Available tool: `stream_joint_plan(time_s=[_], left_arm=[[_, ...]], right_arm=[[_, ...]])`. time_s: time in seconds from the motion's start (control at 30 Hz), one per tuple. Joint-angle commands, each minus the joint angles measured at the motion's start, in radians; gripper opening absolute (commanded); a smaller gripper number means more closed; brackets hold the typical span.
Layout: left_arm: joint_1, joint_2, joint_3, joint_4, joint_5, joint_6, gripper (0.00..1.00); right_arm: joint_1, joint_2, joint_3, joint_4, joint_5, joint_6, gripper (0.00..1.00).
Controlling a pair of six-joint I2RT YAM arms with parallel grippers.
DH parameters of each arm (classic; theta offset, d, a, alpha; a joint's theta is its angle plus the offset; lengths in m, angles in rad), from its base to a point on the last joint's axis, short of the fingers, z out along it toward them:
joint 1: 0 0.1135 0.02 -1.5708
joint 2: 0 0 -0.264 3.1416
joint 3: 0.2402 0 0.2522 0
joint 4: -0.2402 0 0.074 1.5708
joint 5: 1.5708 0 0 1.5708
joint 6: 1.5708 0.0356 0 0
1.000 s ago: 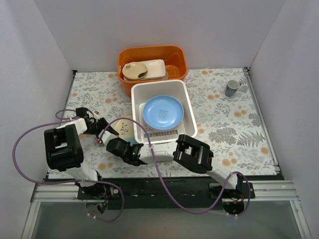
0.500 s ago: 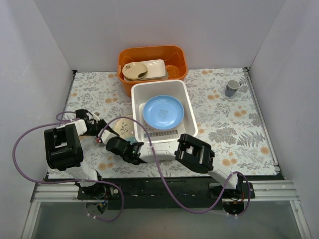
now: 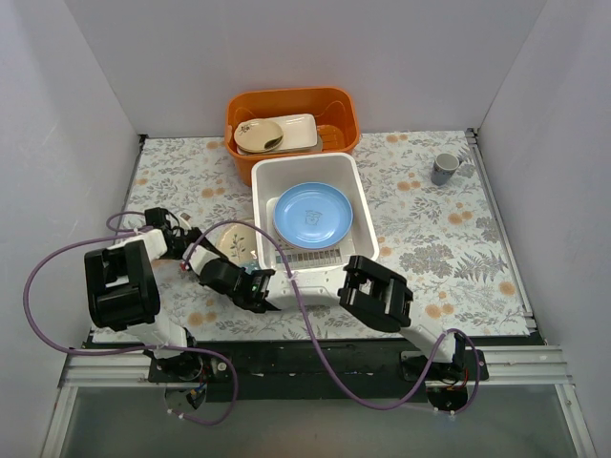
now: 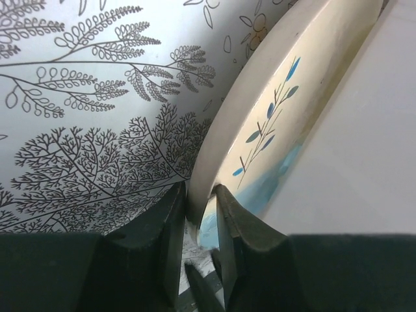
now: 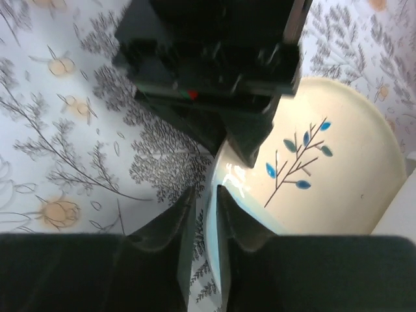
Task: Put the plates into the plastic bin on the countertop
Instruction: Pick up the plate at the center of the board.
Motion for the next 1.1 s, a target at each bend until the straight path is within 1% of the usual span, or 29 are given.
stream_joint_plan(time_s=[0.0,0.07,0.1,0.2,0.33,0.5,0.77,0.93,1.07], left_arm=[[-0.005,-0.075,0.035,0.004,-0.031,-0.008,0.00],[-0.006,-0.084,0.041,-0.006,-0.050,-0.006,0.00],[-0.005,-0.093,0.044,-0.007,-0.053,-0.006,0.00],[-0.006,-0.103,0.047,-0.009,-0.065,-0.009,0.00],[-0.005,-0.115,0.055,-0.013,-0.074,-0.008,0.00],[-0.005,-0.149,0.067,-0.024,-0.099,-0.008,0.00],[-0.003,-0.230,0.113,-0.042,-0.133,-0.029,0.00],[-0.005,-0.259,0.159,-0.065,-0.110,-0.040,0.00],[-0.005,-0.274,0.182,-0.067,-0.104,-0.040,0.00]], right_arm=[[0.016,-0.127,0.063,0.124,0.005,-0.013,0.39],[0.016,-0.135,0.049,0.121,0.012,-0.012,0.47],[0.015,-0.138,0.046,0.121,0.014,-0.012,0.54],[0.015,-0.150,0.032,0.115,0.015,-0.009,0.60],[0.015,-0.155,0.020,0.098,0.034,0.001,0.61],[0.016,-0.210,-0.026,0.095,0.054,0.001,0.62],[0.015,-0.340,-0.110,0.078,0.115,-0.015,0.62],[0.015,-0.443,-0.179,0.100,0.152,-0.022,0.64],[0.013,-0.495,-0.221,0.110,0.178,-0.035,0.65]])
